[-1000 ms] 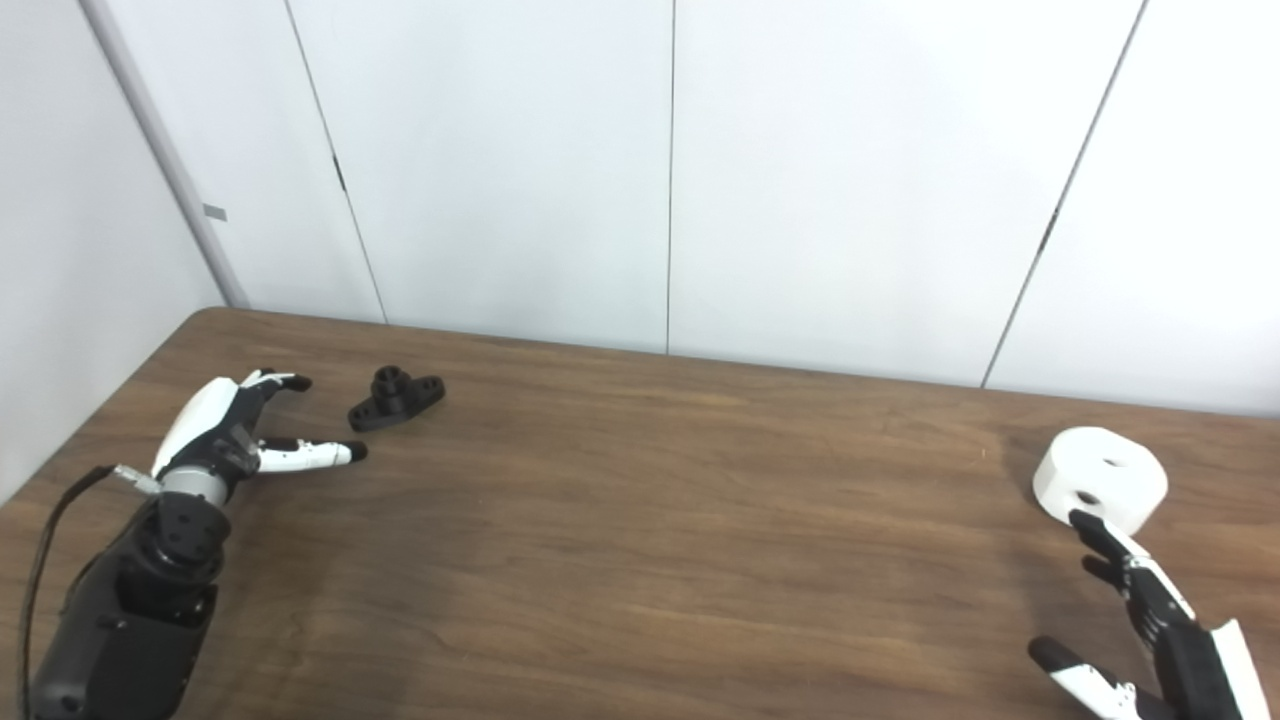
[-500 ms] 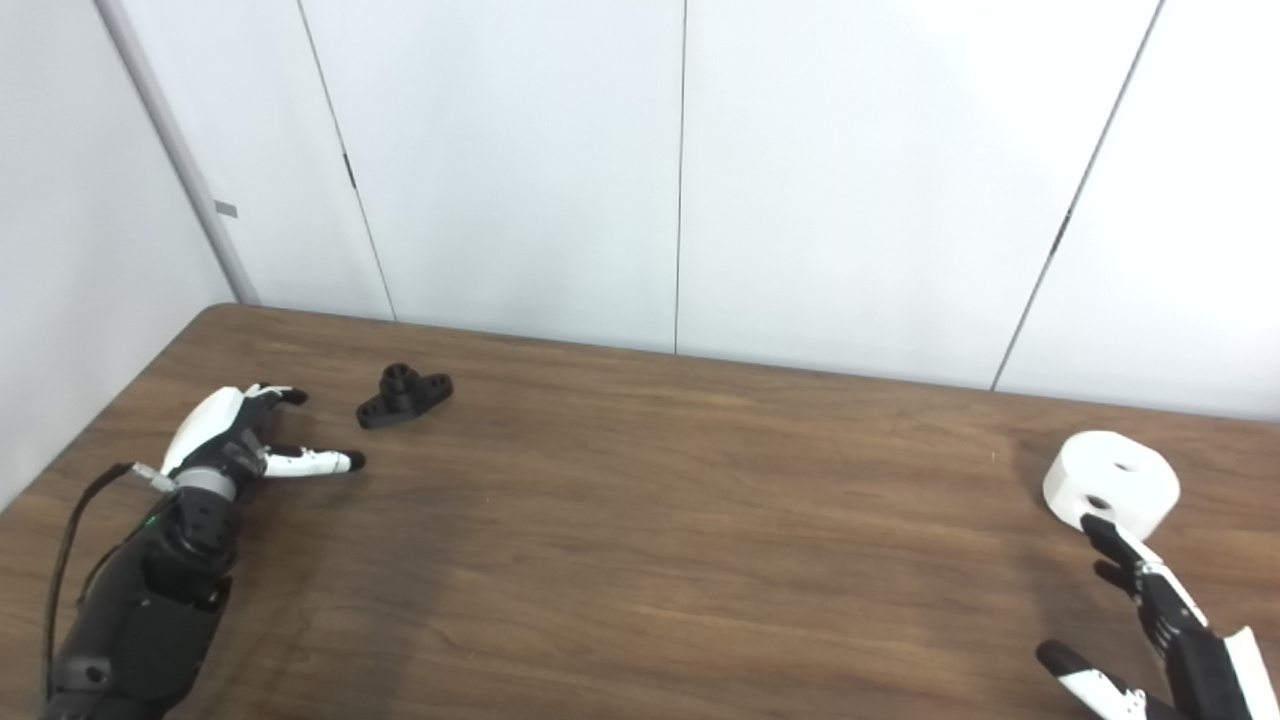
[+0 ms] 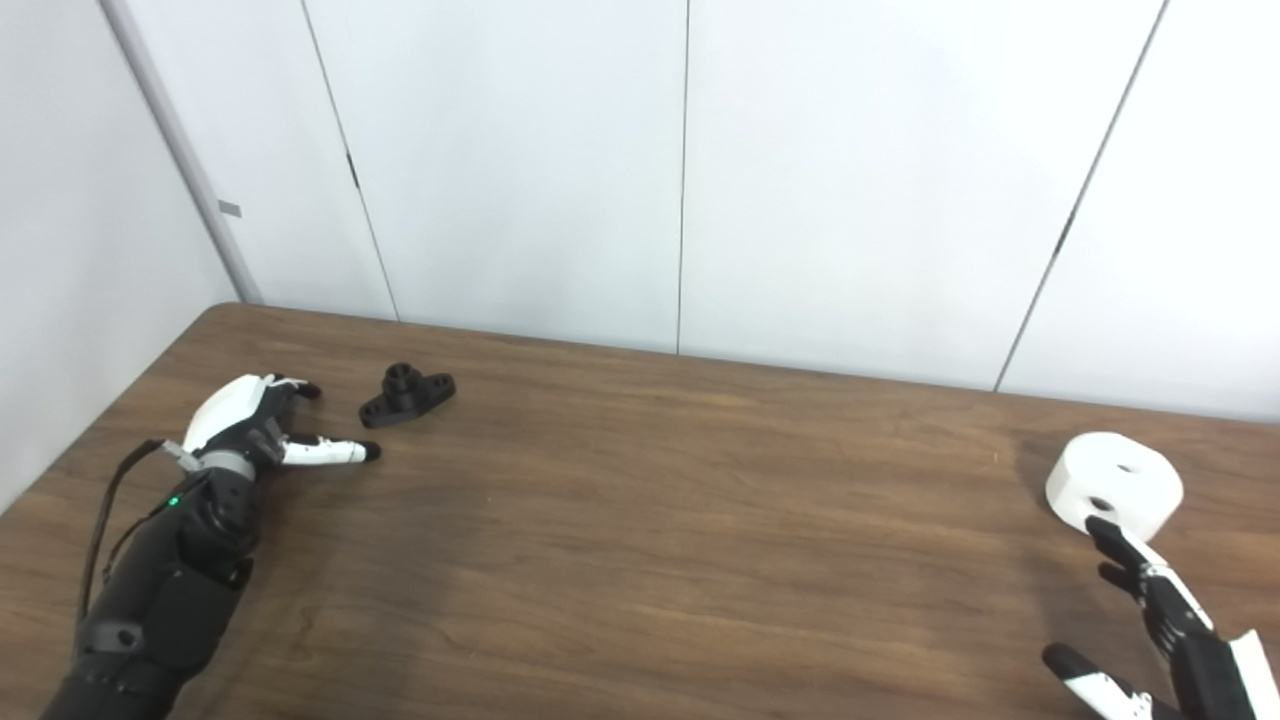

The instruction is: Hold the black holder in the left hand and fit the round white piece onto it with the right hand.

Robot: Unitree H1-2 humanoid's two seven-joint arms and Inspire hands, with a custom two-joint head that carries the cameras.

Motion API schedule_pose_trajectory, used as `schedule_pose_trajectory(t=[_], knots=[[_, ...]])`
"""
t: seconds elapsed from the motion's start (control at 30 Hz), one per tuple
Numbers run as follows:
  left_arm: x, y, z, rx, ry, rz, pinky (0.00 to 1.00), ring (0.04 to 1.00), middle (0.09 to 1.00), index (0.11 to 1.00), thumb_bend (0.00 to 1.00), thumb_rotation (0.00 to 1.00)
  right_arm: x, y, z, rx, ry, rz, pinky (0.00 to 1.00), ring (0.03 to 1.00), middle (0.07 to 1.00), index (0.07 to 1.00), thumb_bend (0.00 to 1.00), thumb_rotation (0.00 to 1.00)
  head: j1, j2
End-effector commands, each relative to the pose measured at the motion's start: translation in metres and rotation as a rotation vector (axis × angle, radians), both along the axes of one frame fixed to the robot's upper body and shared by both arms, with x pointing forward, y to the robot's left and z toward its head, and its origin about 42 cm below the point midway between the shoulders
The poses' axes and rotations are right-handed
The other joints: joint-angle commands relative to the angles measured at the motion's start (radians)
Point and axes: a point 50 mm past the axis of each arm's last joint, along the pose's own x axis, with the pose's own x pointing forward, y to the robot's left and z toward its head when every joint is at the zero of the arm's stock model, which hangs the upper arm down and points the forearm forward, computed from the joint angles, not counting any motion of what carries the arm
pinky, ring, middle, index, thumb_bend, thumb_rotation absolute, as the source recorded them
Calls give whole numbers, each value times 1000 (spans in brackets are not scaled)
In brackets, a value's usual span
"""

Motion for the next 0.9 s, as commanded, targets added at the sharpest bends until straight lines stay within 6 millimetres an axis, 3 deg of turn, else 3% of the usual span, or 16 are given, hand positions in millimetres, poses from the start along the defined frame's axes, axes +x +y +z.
schedule_pose_trajectory(t=[0.0,0.4,0.87], knots=[[12,-4,14,14,-10,-25,1000,1000,1000,840,1000,333,-28,2,-31,19,83,-17,853,895,883,849,661,604,0,2],[24,-12,7,-14,76,-48,1000,1000,1000,814,1000,313,-33,4,-31,9,84,-21,842,889,884,855,656,599,-20,-4],[33,-30,-2,-34,75,-94,1000,1000,1000,801,975,264,-36,8,-31,19,83,-14,762,858,864,834,753,646,-45,-3]])
